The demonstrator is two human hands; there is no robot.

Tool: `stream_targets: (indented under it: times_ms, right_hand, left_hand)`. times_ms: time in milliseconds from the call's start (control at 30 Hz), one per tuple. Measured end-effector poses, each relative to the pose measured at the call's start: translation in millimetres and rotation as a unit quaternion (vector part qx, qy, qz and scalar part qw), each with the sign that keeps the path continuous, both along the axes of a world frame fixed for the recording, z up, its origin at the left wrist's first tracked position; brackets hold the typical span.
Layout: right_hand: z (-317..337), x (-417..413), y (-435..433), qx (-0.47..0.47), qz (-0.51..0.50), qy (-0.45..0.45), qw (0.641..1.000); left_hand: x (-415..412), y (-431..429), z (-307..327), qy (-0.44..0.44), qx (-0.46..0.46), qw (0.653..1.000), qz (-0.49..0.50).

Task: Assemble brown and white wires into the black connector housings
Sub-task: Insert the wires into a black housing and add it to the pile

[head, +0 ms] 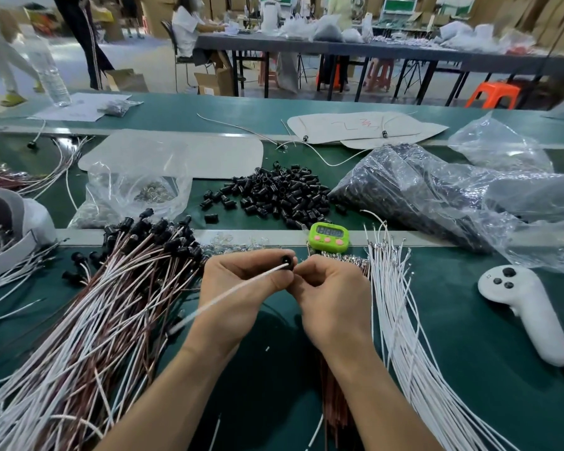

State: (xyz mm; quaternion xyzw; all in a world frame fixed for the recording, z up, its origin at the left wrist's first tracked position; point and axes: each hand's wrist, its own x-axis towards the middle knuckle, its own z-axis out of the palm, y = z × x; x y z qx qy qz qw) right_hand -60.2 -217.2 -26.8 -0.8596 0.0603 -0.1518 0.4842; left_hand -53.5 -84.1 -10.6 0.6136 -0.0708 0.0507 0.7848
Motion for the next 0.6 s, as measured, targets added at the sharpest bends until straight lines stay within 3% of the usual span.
stream_targets:
  times_ms: [233, 600]
  right_hand:
    - [5.3, -5.6, 2.5, -0.139, -0.031, -0.022, 0.99]
    - [3.9, -5.2, 1.3, -0.07, 0.032, -0.025, 0.997]
  left_hand:
    - [-0.5, -2.4, -2.9, 0.014, -0.025, 1.0, 0.002]
    - [1.8, -5.6, -2.8, 0.021, -0.02, 1.0, 0.009]
